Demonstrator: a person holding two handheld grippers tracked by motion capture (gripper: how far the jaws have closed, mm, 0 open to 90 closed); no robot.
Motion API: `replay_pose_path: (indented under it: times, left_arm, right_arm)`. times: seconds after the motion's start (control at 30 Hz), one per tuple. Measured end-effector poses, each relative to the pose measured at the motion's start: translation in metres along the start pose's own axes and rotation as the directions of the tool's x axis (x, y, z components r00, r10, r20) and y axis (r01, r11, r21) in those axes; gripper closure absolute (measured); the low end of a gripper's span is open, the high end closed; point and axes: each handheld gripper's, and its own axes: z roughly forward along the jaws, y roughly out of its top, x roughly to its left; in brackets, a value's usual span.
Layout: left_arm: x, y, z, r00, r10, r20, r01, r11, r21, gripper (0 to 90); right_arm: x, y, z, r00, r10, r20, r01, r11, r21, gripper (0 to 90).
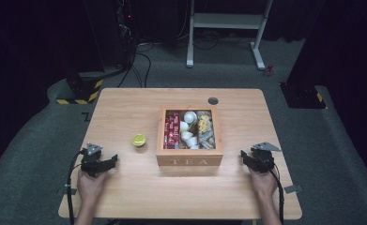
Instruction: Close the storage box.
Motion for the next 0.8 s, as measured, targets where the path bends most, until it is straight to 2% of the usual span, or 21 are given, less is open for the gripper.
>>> replay_pose_path:
  times: [0.03,0.13,0.23,0.8]
  left_arm:
    - [0.0000,0.0000,-0.0001,1.0000,0.000,0.000,0.000,1.0000,0.001,24.5]
    - [-0.0001,0.0000,-0.0001,1.0000,0.000,0.000,0.000,1.0000,0.001,24.5]
    - [0.0000,0.0000,0.0000,1.0000,0.000,0.001,0.000,1.0000,0.000,24.5]
    - [0.0000,0.0000,-0.0001,1.0000,0.005,0.001,-0.005,1.0000,0.001,24.5]
  right_arm:
    - [0.0006,0.0003,0.0007,0.9999,-0.016,0.006,0.016,1.000,0.005,49.8]
    - [0.0016,0.0003,0.0013,0.9998,-0.018,0.011,0.017,1.000,0.018,46.9]
    - [0.0010,0.0000,0.0015,0.9996,0.012,0.024,-0.012,1.000,0.024,41.1]
    - [0.0014,0.0004,0.0019,0.9996,0.011,0.026,-0.012,1.000,0.028,39.1]
